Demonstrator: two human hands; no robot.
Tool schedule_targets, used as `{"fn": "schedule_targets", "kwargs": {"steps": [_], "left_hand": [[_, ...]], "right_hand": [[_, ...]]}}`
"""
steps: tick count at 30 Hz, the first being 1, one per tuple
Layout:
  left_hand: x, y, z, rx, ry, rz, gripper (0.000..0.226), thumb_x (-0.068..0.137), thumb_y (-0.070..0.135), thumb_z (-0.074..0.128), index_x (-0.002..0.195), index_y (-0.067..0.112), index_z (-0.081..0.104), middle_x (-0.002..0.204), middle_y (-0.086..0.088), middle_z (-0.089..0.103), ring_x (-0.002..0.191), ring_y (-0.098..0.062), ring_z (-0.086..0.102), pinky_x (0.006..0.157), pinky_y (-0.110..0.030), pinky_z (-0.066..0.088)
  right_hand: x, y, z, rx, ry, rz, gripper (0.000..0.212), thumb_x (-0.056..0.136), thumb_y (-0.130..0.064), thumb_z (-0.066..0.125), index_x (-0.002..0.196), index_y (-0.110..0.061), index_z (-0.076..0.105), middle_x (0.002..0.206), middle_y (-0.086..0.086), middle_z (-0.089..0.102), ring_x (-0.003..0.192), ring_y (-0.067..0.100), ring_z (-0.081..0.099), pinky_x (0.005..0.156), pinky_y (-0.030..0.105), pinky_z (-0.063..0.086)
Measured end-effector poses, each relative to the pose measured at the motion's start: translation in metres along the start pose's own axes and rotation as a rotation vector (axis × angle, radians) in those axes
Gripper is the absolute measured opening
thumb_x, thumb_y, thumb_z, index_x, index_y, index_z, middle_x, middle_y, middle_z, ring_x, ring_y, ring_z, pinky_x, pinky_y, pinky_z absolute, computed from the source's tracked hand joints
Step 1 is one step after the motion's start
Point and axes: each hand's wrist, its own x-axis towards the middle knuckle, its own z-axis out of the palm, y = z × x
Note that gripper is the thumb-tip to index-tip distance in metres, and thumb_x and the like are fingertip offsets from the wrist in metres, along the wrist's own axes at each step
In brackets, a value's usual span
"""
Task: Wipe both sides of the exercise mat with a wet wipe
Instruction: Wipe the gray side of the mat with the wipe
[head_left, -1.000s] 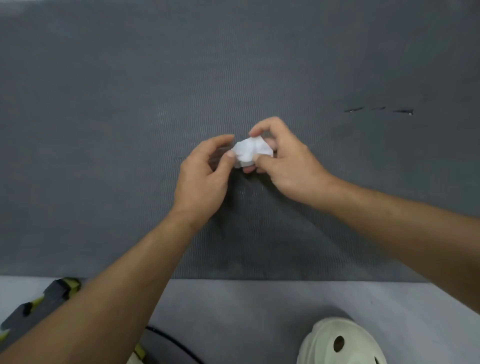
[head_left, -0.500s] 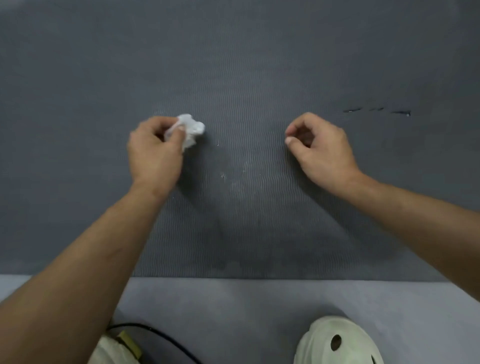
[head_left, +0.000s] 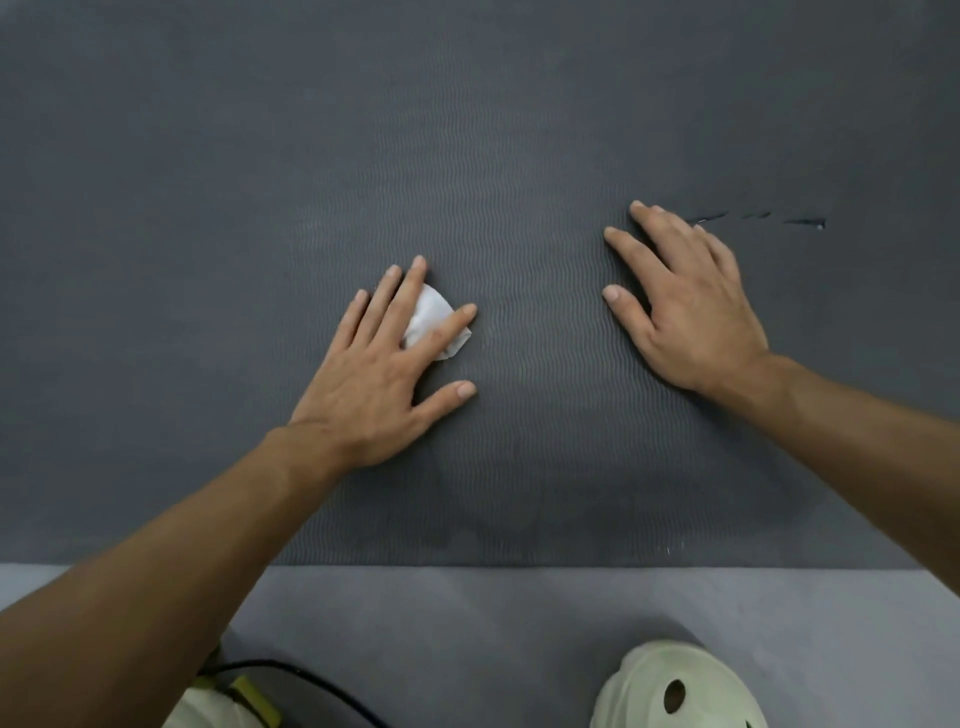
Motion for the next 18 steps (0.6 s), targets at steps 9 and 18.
{"fn": "schedule_targets", "kwargs": {"steps": [9,18], "left_hand": [[0.019,-0.055,-0.005,0.027,0.234,-0.278,0.055,0.111,0.033,0.025,0.162,0.012,0.025,0.171,-0.008,0.019,0.159,-0.027,0.011,0.128,-0.047,0.009],[0.043,-0.032,-0.005,-0.153,0.183,-0.249,0.070,0.105,0.046,0.024,0.163,0.008,0.019,0.172,-0.011,0.013,0.159,-0.029,0.007,0.130,-0.043,0.008]], "right_hand": [[0.000,0.000,0.002,-0.014,0.023,0.002,0.059,0.107,-0.052,0.033,0.159,-0.023,0.037,0.170,0.004,0.025,0.158,0.021,0.019,0.129,0.048,0.013],[0.000,0.000,0.002,-0.014,0.050,0.004,0.058,0.106,-0.050,0.037,0.157,-0.022,0.041,0.169,0.005,0.028,0.157,0.022,0.022,0.128,0.049,0.016]]}}
